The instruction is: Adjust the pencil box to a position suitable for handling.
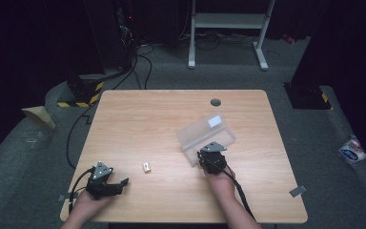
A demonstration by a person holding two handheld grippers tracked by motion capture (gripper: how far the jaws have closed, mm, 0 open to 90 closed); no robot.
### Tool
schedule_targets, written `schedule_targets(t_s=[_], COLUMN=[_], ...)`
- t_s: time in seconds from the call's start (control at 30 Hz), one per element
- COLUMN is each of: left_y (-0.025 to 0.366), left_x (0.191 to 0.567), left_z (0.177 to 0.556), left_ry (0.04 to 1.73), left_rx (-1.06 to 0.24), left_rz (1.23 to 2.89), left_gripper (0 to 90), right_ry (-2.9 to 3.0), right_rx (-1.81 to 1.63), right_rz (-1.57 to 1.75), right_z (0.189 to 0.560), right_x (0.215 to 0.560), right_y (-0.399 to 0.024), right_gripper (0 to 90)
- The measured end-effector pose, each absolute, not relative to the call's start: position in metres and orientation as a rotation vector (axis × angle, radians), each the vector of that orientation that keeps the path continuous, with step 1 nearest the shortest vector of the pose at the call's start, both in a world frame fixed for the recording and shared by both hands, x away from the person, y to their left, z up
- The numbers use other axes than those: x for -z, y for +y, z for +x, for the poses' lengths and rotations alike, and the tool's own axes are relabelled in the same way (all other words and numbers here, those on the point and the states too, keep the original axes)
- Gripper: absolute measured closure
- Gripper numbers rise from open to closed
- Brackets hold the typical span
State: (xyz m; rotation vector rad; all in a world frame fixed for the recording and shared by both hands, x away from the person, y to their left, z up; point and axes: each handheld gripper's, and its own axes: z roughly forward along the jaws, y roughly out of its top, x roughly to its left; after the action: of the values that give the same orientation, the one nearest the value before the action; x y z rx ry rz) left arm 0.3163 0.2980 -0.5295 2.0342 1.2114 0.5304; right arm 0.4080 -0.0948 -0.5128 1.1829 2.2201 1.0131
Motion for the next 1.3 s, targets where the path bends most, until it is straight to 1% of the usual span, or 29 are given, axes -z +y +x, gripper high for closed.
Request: schedule_targets(t_s=[0.1, 0.17, 0.2, 0.7, 0.83, 1.0, 1.1, 1.23, 1.3], left_y=[0.298, 0.298, 0.298, 0.298, 0.298, 0.298, 0.298, 0.298, 0.298], left_x=[0.529, 0.529, 0.529, 0.530, 0.530, 0.530, 0.530, 0.529, 0.530], left_z=[0.316, 0.316, 0.316, 0.316, 0.316, 0.316, 0.316, 0.316, 0.316], left_ry=[1.211, 1.211, 1.211, 1.211, 1.211, 1.211, 1.211, 1.210, 1.209], left_rx=[-0.531, -0.531, -0.530, -0.530, -0.530, -0.530, -0.530, -0.528, -0.529], left_rz=[2.034, 2.034, 2.034, 2.031, 2.031, 2.031, 2.031, 2.032, 2.032], left_gripper=[19.2, 19.2, 19.2, 19.2, 19.2, 19.2, 19.2, 19.2, 19.2], right_ry=[2.223, 2.230, 2.230, 2.247, 2.249, 2.263, 2.273, 2.275, 2.253], right_rx=[-1.006, -0.994, -0.995, -1.009, -1.015, -1.037, -1.062, -1.096, -1.109], right_rz=[1.181, 1.170, 1.168, 1.132, 1.136, 1.129, 1.108, 1.112, 1.105], right_z=[0.409, 0.410, 0.410, 0.412, 0.412, 0.409, 0.406, 0.404, 0.404], right_x=[0.514, 0.517, 0.518, 0.519, 0.519, 0.519, 0.518, 0.512, 0.506], right_y=[-0.094, -0.092, -0.090, -0.051, -0.047, -0.034, -0.025, -0.028, -0.036], right_gripper=[82.1, 86.8, 87.3, 87.2, 87.1, 85.3, 81.7, 75.0, 73.6])
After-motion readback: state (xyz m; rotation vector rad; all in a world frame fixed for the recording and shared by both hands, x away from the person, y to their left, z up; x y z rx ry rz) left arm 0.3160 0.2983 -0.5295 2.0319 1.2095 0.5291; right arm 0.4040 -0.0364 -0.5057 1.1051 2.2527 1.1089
